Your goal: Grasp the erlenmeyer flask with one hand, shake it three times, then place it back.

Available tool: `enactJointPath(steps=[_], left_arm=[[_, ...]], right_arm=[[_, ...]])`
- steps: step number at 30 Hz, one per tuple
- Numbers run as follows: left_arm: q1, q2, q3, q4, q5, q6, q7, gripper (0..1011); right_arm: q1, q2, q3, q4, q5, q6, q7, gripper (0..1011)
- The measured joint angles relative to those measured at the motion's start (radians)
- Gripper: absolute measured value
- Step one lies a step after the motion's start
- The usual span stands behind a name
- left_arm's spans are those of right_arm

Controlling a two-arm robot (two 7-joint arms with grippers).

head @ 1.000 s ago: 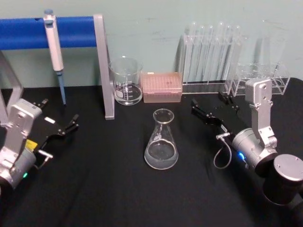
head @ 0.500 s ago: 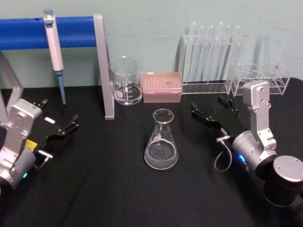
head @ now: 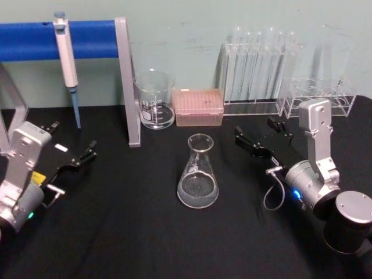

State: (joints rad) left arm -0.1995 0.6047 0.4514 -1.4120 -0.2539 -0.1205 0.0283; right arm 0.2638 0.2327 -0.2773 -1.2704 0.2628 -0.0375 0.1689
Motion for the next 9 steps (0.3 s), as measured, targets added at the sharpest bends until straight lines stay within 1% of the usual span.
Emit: enactJointPath(steps=[9], left_arm=[[0.0,0.0,0.0,0.0,0.0,0.0,0.0,1001]], right_arm=[[0.0,0.0,-0.001,-0.001,0.001,-0.001,-0.001,1000]])
